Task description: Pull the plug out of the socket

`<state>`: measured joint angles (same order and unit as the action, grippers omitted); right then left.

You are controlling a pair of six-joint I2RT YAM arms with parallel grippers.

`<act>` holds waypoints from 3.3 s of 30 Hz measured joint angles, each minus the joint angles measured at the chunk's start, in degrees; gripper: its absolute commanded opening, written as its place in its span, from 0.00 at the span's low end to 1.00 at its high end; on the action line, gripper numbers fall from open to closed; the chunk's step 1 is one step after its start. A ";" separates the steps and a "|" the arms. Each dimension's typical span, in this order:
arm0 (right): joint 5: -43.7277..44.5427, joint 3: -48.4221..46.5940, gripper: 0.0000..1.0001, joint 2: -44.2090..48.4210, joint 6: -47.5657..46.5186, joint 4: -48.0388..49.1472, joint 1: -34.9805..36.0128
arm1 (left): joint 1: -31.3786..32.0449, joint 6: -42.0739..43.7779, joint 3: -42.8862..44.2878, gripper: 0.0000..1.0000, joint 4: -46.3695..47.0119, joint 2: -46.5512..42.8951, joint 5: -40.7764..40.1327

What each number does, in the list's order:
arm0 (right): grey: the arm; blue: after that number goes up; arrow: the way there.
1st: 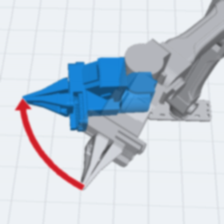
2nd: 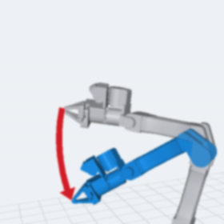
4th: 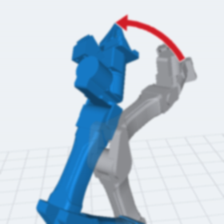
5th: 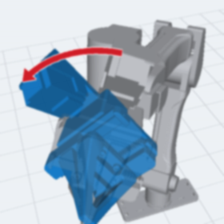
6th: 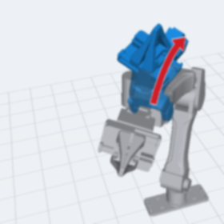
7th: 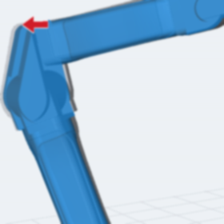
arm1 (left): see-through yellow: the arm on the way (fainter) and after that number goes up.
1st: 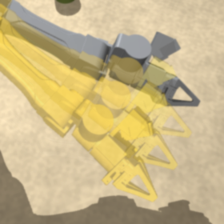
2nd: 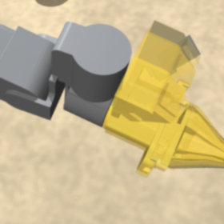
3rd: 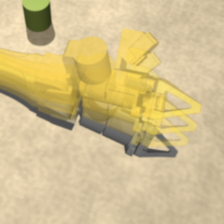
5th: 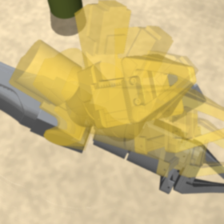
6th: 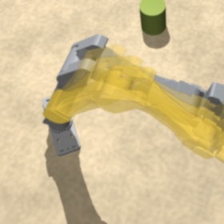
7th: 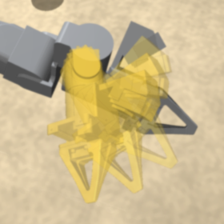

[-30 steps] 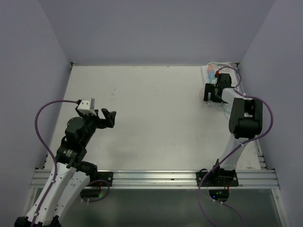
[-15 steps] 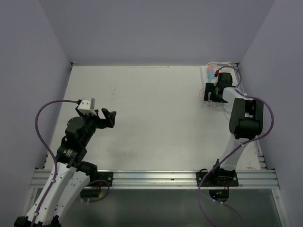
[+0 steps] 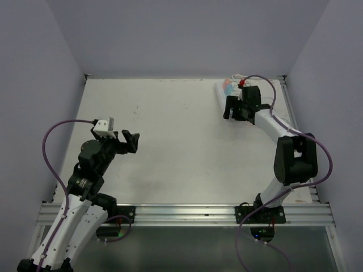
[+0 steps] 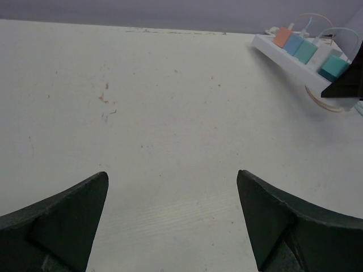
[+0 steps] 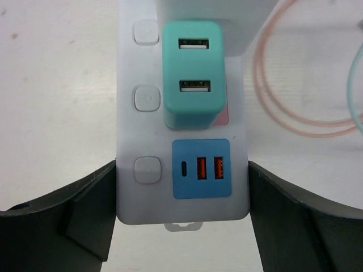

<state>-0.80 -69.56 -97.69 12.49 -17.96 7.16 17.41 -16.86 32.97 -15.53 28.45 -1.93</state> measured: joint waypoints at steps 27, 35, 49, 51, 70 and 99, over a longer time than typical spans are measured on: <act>14.86 16.74 0.76 1.36 10.43 12.09 52.52 | -0.04 -4.74 0.00 0.99 -2.23 3.43 -3.50; 15.32 20.96 0.99 1.68 10.84 15.76 55.74 | -0.04 -7.72 0.00 1.00 -4.11 0.96 -6.10; 13.29 23.80 0.86 3.96 8.68 17.31 55.76 | -0.04 -18.25 -1.07 1.00 -9.53 -1.42 -5.95; 13.20 23.82 0.74 3.96 8.63 17.35 55.80 | -0.04 -20.13 -2.21 1.00 -9.92 -1.14 -5.70; 5.73 28.41 0.05 3.58 23.02 33.51 55.54 | 0.00 -31.82 -13.29 1.00 -0.74 13.97 8.72; 3.82 28.24 0.15 -0.63 31.50 42.91 55.67 | 5.68 -46.71 -21.64 0.58 20.24 25.51 10.62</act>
<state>3.03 -41.32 -98.32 43.99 24.95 62.83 23.09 -63.57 11.33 4.71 53.95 8.69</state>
